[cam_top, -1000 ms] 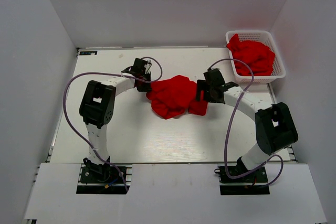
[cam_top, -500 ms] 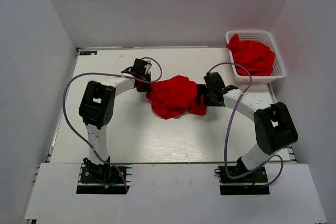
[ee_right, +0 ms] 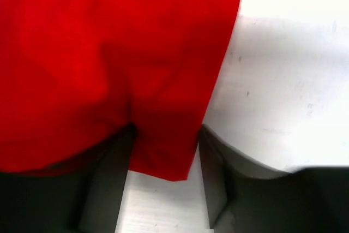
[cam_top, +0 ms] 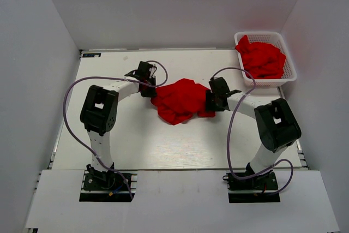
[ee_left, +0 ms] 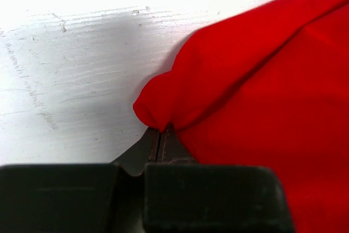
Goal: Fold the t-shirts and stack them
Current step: Flatten out the tshirt
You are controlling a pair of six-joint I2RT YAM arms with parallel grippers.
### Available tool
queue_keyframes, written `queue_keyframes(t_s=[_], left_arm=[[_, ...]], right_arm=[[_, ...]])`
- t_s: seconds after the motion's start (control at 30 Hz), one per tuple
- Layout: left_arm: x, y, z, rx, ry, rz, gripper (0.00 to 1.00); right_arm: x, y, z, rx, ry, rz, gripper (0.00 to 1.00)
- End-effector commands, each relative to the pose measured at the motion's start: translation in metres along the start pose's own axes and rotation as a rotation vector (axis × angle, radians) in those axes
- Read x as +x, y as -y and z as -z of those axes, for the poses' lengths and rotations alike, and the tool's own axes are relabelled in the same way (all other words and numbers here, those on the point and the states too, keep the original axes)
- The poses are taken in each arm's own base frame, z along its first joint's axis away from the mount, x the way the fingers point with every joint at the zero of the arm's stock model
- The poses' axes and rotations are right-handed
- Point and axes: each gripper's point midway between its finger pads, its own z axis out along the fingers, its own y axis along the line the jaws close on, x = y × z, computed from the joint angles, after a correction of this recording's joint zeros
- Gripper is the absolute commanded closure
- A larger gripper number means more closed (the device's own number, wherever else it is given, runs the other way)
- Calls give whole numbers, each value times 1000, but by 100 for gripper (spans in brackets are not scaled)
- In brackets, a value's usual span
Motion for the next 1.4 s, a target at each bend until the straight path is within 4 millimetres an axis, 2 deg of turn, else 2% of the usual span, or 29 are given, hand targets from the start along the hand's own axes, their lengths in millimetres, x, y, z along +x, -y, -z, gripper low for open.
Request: queue_keyframes(t_s=[0.0,0.07,0.1,0.13,0.23,0.37,0.4,0.43,0.47,0.53,0.57,0.63,0.67,0.7,0.73,0.77,0.8,0.83,0.9,0.97,1.0,1.03,1.07,1.1,1.13,1.17,1.27,1.33,1.37], left_arm=[[-16,6,27,5,57,-12,100],[-17,7,31,5,59,-12,100],[-24,7,35,2,79,-12,100],[-24,7,35,2,79,-12,100],[-40,8,48,-18,118,-11,100],[-78,9,80,-57,208,-40,100],[-96,9,95,-77,251,-49,100],[-108,11,109,-80,288,-46,100],[-131,13,128,-96,359,-65,100],[-153,18,154,-92,428,-75,100],[-176,20,178,-86,499,-89,100],[-201,26,209,-77,591,-105,100],[-223,34,240,-60,678,-118,100],[-233,34,254,-74,716,-149,100],[-246,39,270,-69,775,-165,100],[-261,44,303,-58,856,-175,100],[-268,46,318,-63,890,-198,100],[-275,49,340,-58,943,-206,100],[-286,51,397,-64,1070,-220,100],[-291,46,435,-93,1173,-201,100],[-290,45,448,-103,1201,-217,100],[-288,45,475,-103,1265,-223,100],[-286,42,487,-117,1289,-223,100],[-284,40,497,-138,1303,-251,100],[-282,44,509,-137,1329,-265,100],[-277,43,528,-130,1368,-256,100],[-271,45,552,-121,1409,-290,100],[-265,45,578,-126,1457,-307,100],[-264,48,578,-110,1458,-322,100]], right_arm=[[11,-2,-13,-18,-33,0,54],[8,-3,-14,-25,-15,-14,76],[8,-3,-13,-26,-11,-21,100],[8,-1,-13,-16,-6,-29,100],[-13,4,-1,23,67,-37,100],[-59,22,44,142,187,-31,100],[-84,30,63,197,262,-47,100],[-96,28,77,194,297,-51,100],[-119,29,100,219,345,-53,100],[-141,33,132,239,424,-59,100],[-168,33,159,252,505,-53,100],[-192,35,195,259,612,-70,100],[-218,32,228,248,700,-76,100],[-227,34,248,263,747,-61,100],[-250,31,280,239,853,-87,100],[-263,30,304,240,912,-62,100],[-279,30,338,243,999,-51,100],[-287,31,358,244,1052,-61,100],[-307,32,416,257,1179,-38,100],[-314,35,447,280,1249,-31,100],[-319,40,478,305,1316,-30,100],[-320,43,494,310,1359,-39,100],[-320,45,516,308,1407,-51,100],[-319,46,523,326,1419,-32,100],[-316,50,539,326,1453,-41,100],[-315,50,550,323,1478,-45,100],[-306,53,582,315,1536,-30,100],[-298,54,603,294,1575,-27,100],[-294,52,612,270,1592,-11,100]])
